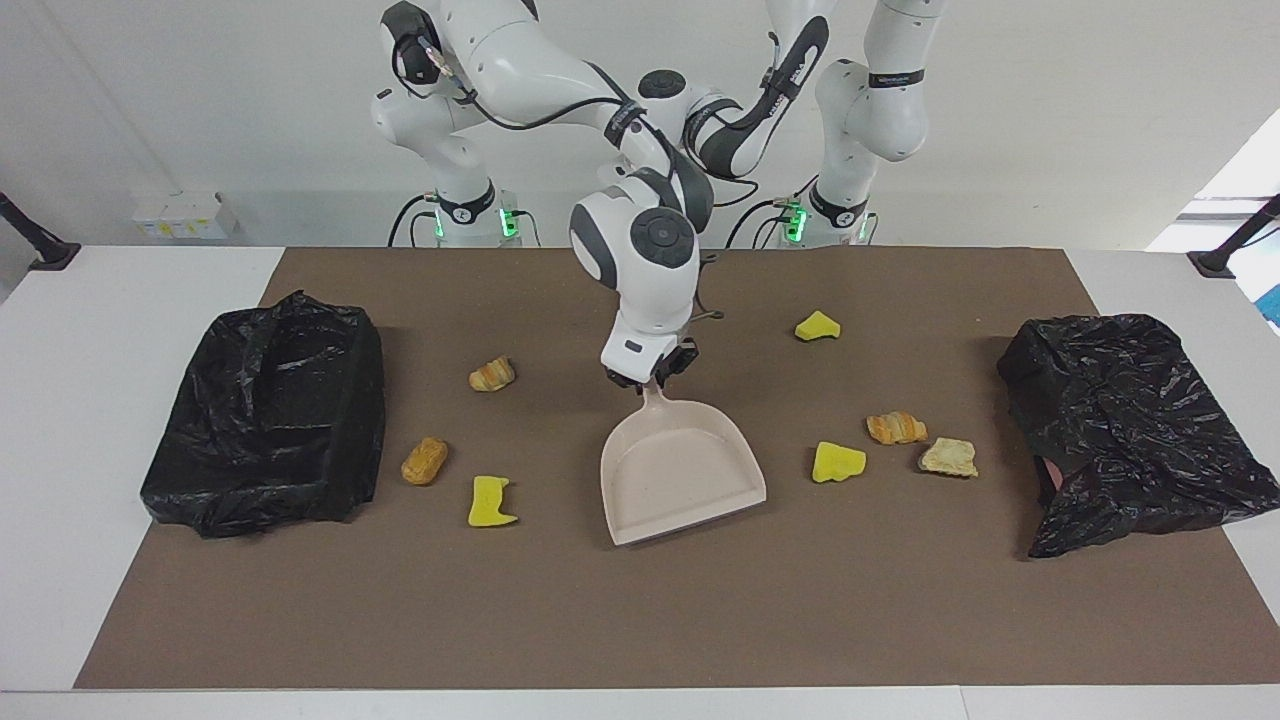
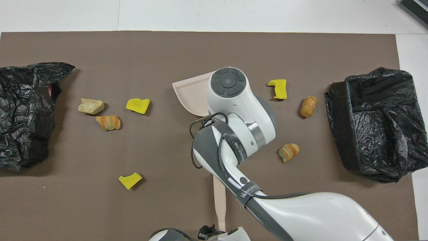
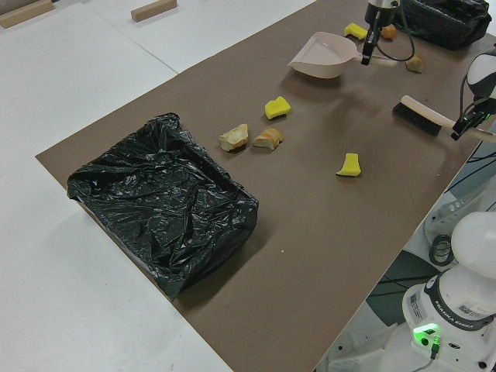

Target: Sweep and dump trash in bin

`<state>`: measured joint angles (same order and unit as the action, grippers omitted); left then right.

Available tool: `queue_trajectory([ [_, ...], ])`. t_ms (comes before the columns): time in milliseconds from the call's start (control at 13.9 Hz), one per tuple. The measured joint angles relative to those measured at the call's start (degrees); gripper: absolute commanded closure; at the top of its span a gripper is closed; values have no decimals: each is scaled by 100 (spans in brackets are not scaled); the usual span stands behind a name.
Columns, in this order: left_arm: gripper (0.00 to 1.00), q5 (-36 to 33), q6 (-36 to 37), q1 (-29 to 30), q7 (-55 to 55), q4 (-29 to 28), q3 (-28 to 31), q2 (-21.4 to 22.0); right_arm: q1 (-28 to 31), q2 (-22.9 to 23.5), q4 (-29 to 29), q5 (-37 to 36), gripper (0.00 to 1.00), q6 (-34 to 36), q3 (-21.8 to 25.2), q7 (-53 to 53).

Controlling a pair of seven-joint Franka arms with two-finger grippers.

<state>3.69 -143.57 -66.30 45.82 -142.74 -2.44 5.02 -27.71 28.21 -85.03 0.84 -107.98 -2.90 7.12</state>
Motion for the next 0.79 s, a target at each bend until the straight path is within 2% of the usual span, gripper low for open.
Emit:
queue_trajectory([
  [216, 51, 0, 40, 0, 1, 11, 3, 13, 378, -42, -13, -176, 100, 134, 8, -1924],
  [359, 57, 0, 53, 0, 3, 26, 5, 28, 410, -64, -35, -485, 100, 201, 5, -2873],
  [503, 58, 0, 161, 0, 9, 58, 20, 59, 386, -92, -103, -595, 100, 191, -16, -3676],
  [575, 75, 0, 250, 0, 12, 79, 35, 92, 373, -146, -242, -661, 100, 73, -21, -4091],
  [647, 100, 0, 339, 0, 15, 94, 46, 145, 363, -232, -495, -774, 100, -272, -21, -4547],
  [791, 100, 0, 497, 1, 39, 105, 63, 267, 380, -397, -1073, -1063, 100, -1072, -9, -5281],
])
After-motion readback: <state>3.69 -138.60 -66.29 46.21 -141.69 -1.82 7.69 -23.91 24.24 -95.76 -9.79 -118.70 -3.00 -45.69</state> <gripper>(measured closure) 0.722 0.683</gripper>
